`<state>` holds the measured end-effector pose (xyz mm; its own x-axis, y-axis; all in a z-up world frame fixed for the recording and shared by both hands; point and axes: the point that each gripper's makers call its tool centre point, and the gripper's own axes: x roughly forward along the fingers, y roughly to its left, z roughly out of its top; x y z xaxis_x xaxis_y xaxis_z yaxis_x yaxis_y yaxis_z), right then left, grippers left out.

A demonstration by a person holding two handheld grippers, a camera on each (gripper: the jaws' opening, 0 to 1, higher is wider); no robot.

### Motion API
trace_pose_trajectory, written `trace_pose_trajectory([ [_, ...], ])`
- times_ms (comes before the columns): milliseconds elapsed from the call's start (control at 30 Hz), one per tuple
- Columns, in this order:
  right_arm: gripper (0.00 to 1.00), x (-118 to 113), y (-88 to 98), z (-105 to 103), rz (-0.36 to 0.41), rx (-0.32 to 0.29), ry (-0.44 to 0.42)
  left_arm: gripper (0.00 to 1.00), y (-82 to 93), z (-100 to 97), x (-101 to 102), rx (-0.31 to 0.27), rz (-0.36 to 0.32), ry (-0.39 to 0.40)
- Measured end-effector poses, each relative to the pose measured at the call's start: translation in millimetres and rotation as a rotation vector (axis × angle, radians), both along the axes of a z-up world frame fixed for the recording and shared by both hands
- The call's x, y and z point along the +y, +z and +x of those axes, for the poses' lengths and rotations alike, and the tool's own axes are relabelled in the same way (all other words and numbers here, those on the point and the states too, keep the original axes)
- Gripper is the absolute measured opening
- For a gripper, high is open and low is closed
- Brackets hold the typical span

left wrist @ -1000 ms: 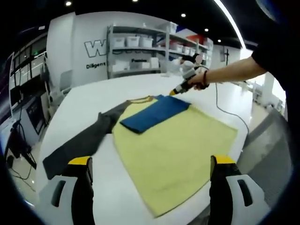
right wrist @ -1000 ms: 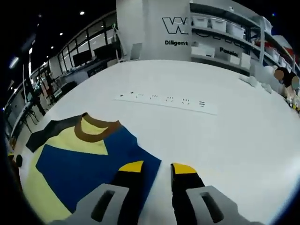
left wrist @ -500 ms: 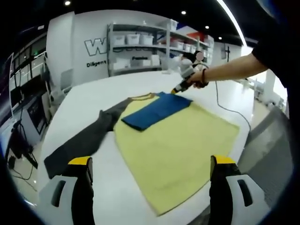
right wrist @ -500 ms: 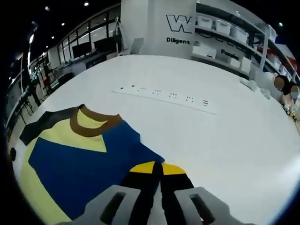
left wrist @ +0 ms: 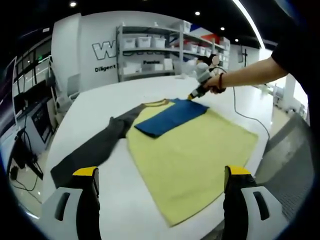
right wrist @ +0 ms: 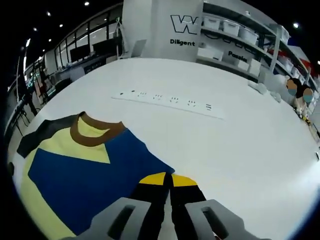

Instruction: Fold the garment on the visible template until the final outline fits inside the template.

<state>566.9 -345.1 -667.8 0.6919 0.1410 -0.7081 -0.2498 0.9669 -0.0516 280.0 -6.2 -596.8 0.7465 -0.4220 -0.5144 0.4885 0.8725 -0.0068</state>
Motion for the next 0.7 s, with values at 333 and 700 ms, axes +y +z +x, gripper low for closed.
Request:
trace_pose_trajectory([
  [333, 0.00, -20.9, -0.9, 4.8, -0.104, 0.004, 0.027, 0.99, -4.0, -2.1, 2.4, 0.017, 0.006, 0.006],
  [700, 0.00, -40.1, -1.3, 11.3, -0.123, 0.003, -0.008, 0.99, -4.6, -1.2, 4.2, 0.025, 0.006, 0.013],
])
